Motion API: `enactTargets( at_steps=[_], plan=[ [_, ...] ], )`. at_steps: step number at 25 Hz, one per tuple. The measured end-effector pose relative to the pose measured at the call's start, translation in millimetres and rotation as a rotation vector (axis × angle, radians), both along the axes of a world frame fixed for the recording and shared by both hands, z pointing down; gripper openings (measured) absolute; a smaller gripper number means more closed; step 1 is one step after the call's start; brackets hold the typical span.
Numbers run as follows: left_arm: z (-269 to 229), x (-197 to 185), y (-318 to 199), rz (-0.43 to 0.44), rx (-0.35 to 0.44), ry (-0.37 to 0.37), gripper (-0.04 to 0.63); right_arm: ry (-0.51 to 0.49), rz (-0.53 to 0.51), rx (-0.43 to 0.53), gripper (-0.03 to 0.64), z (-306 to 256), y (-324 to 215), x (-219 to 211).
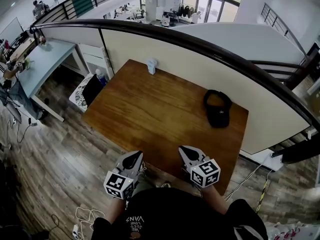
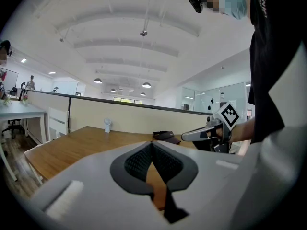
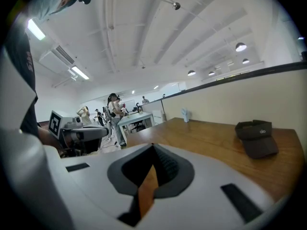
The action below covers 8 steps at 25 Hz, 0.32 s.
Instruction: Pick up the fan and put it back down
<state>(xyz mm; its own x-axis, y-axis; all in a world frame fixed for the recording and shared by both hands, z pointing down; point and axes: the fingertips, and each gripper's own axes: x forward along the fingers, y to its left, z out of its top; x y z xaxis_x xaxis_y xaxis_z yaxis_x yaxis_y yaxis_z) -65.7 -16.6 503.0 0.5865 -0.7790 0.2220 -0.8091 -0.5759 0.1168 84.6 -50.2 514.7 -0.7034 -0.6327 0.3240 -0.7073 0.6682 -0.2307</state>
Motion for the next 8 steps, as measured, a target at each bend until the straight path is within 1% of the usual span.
enactTargets(
  at_steps=[8],
  plan=[
    [1, -9, -16, -0.006, 0.008, 0.011, 0.012, 0.003, -0.01, -0.002, 0.012, 0, -11, -8]
  ],
)
